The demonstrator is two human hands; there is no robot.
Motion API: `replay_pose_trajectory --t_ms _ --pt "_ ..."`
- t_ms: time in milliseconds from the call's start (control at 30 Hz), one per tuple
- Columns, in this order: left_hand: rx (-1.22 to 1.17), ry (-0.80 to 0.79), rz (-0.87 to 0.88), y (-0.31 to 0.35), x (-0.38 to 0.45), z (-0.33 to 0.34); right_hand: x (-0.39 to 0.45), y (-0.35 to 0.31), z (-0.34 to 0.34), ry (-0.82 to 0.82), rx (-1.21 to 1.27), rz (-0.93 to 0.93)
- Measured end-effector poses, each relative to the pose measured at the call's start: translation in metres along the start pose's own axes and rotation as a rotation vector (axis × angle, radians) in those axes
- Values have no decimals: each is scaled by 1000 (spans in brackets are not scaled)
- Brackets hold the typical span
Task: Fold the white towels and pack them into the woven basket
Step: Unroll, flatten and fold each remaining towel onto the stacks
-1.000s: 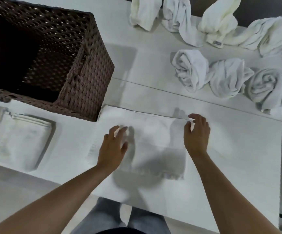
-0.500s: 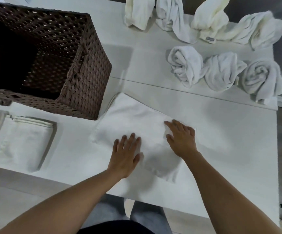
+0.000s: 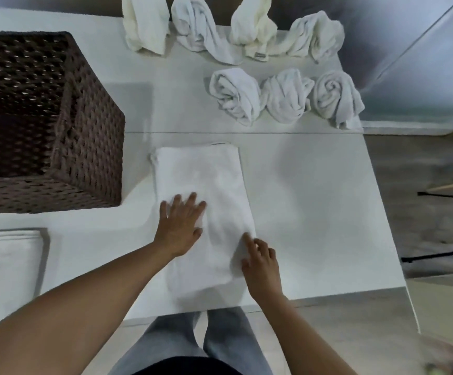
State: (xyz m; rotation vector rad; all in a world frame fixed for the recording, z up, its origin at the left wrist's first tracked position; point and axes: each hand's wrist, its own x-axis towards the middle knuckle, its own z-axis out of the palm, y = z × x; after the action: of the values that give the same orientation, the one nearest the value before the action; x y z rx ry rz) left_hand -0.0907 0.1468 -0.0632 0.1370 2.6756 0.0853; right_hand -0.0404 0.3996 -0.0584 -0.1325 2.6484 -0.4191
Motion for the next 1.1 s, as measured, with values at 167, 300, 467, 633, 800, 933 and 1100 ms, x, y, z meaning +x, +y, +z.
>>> replay_pose_trajectory --t_ms 167,300,467,633,800,933,1100 --pt "16 47 9 4 -49 34 -4 -5 -4 5 183 108" --pt "-78 83 20 20 -105 70 -6 -3 -5 -9 227 146" --pt "-249 83 24 32 -143 95 -12 -3 -3 -21 490 267" --pt "-245 28 51 35 -169 102 -22 2 -1 -72 687 314" --pt "-276 121 -27 49 -185 111 -49 20 1 -49 820 232" --pt "-400 189 -28 55 -203 113 -66 36 -4 -106 782 88" --pt "-630 285 -186 69 -226 89 -83 43 -20 -226 813 58"
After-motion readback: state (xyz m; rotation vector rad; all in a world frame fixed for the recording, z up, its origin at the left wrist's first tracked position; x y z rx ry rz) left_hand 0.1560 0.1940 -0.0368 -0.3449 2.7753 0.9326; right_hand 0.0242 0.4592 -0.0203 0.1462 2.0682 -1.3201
